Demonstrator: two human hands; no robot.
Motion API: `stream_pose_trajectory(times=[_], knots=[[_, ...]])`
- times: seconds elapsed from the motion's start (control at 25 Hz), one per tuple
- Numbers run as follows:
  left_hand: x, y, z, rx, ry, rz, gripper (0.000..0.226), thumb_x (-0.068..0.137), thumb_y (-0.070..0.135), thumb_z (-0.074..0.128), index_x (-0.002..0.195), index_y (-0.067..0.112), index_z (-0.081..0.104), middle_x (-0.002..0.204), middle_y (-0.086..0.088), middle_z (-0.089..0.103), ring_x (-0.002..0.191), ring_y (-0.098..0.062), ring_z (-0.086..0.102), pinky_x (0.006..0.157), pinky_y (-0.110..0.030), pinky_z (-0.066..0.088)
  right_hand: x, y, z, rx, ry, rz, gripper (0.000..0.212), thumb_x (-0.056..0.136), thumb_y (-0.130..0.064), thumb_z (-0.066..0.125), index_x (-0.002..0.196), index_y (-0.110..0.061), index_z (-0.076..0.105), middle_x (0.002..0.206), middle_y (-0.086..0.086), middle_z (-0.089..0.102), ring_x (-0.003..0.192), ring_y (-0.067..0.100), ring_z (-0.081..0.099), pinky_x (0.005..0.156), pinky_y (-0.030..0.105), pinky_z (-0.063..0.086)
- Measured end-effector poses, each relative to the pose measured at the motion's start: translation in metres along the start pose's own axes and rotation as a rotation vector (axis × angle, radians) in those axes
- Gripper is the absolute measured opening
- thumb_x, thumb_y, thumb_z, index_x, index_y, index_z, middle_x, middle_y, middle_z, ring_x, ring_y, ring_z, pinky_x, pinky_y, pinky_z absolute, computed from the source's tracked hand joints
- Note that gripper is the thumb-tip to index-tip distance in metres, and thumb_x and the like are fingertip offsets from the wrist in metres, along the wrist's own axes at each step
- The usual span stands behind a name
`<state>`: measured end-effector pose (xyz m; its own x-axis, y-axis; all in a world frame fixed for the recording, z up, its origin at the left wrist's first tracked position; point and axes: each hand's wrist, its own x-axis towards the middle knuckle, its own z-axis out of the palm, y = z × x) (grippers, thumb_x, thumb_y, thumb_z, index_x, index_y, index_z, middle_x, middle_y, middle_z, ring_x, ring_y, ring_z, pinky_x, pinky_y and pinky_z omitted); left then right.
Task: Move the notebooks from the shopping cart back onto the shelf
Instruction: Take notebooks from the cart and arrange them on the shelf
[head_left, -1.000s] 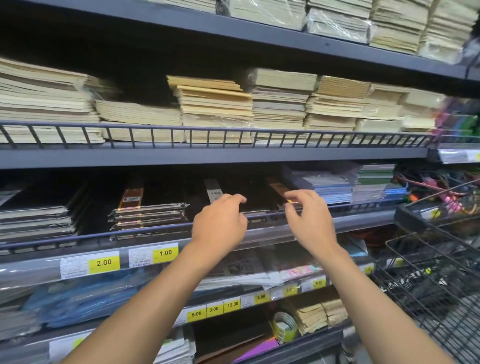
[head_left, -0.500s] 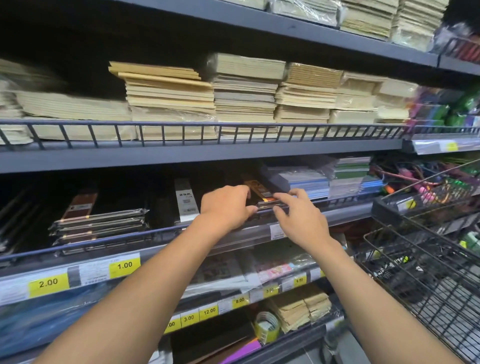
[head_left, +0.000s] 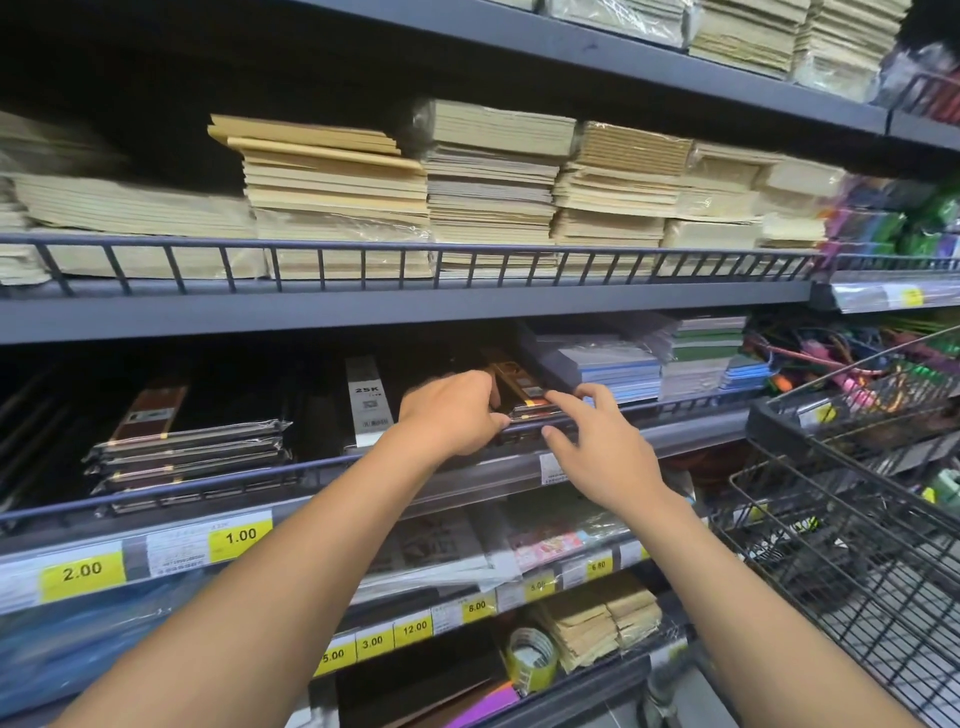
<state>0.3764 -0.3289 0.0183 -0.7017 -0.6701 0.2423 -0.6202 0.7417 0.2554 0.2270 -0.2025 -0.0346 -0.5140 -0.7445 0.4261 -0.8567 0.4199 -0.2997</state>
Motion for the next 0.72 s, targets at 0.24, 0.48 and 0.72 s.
stream_pose_trajectory(times=[0.24, 0.48, 0.72], knots=[[-0.005, 0.017, -0.009, 0.107, -0.064, 0.023, 0.015, 0.091, 0.038, 0.056, 0.098, 0.025, 0.058, 0.093, 0.003, 0.064, 0.087, -0.022, 0.061, 0.069, -0.034, 0.048, -0.004, 0.006, 0.007, -0.025, -0.027, -0.018, 0.054, 0.097, -0.052, 0.053, 0.147, -0.047, 0.032, 0.159, -0.011, 0.018, 0.08, 0.016, 0.068, 0.073, 0.043, 0.06], [-0.019, 0.014, -0.005, 0.048, 0.084, 0.046, 0.02, 0.094, 0.031, 0.057, 0.113, 0.026, 0.059, 0.105, 0.0, 0.068, 0.09, -0.024, 0.064, 0.067, -0.032, 0.048, -0.002, 0.003, 0.003, -0.023, -0.035, -0.015, 0.057, 0.096, -0.051, 0.055, 0.148, -0.044, 0.032, 0.16, -0.01, 0.019, 0.081, 0.015, 0.068, 0.076, 0.043, 0.061], [-0.03, -0.001, 0.021, 0.237, 0.319, 0.079, 0.032, 0.098, 0.049, 0.048, 0.121, 0.031, 0.061, 0.125, 0.004, 0.065, 0.122, -0.027, 0.052, 0.092, -0.045, 0.043, -0.002, 0.0, 0.004, 0.024, -0.033, -0.017, 0.062, 0.094, -0.047, 0.06, 0.148, -0.042, 0.03, 0.16, -0.007, 0.019, 0.082, 0.014, 0.067, 0.077, 0.045, 0.06]])
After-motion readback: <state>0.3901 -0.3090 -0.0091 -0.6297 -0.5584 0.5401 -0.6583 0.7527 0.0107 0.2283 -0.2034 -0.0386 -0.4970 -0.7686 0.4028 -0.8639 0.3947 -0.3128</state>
